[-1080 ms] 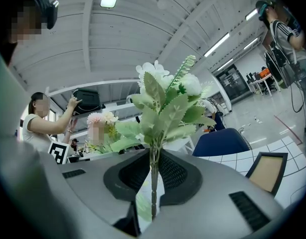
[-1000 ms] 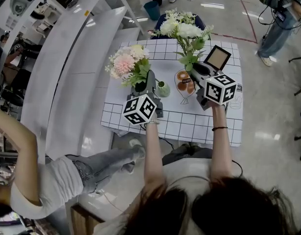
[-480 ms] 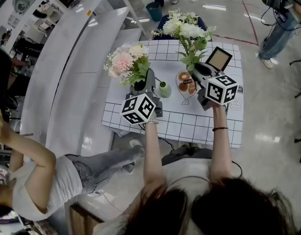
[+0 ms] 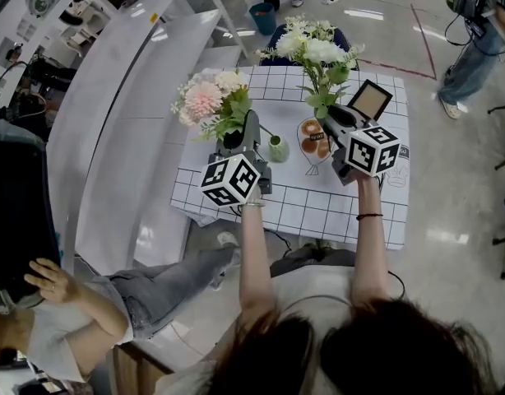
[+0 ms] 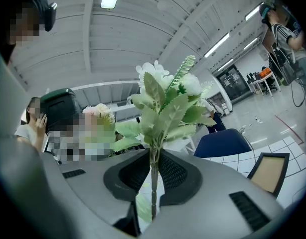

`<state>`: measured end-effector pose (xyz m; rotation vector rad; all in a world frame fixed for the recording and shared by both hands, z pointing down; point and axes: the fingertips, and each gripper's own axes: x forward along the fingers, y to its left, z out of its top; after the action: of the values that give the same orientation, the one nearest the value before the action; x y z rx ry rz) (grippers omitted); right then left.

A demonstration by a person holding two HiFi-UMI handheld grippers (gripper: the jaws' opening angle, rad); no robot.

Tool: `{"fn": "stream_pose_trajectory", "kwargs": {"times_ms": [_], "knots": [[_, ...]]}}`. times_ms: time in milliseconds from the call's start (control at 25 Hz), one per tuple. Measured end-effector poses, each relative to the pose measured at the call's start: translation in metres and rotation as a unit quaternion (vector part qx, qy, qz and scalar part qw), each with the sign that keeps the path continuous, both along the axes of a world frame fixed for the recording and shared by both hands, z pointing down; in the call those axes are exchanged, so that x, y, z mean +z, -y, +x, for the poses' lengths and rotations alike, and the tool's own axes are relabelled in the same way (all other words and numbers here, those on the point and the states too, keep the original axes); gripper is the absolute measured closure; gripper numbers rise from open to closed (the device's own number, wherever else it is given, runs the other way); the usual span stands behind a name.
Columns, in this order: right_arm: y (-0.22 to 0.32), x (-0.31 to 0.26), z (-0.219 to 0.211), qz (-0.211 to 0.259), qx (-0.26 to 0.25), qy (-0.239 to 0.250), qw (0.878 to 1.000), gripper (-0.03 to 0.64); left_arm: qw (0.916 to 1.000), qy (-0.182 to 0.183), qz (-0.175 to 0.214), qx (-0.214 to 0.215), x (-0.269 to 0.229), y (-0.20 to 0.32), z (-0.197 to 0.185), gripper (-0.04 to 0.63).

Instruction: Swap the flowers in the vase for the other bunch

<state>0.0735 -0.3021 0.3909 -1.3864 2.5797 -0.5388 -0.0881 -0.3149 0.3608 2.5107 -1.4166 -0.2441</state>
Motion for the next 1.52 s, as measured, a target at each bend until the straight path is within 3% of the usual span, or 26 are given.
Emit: {"fn": "stream_pose_trajectory", "kwargs": {"times_ms": [960,1120,1520], "knots": [[0.006,0.004,-0.018,-0.005,-0.028,-0.002,1.0,0.566,0.9986,-0.003,0.008,-0.053,-0.008,-0.004,-0.034,0.512],[0.006,0.005,-0.02,-0.004,-0.032,-0.001,0.999,0.566,0.9979,0.011,0.008,-0.063,-0.005,-0.004,-0.038,0.518],[0.007,0.005,-0.017,-0.003,-0.036,0.001,0.999,0.566,0.9978,0.007,0.005,-0.065,-0.003,-0.006,-0.036,0.518]]}}
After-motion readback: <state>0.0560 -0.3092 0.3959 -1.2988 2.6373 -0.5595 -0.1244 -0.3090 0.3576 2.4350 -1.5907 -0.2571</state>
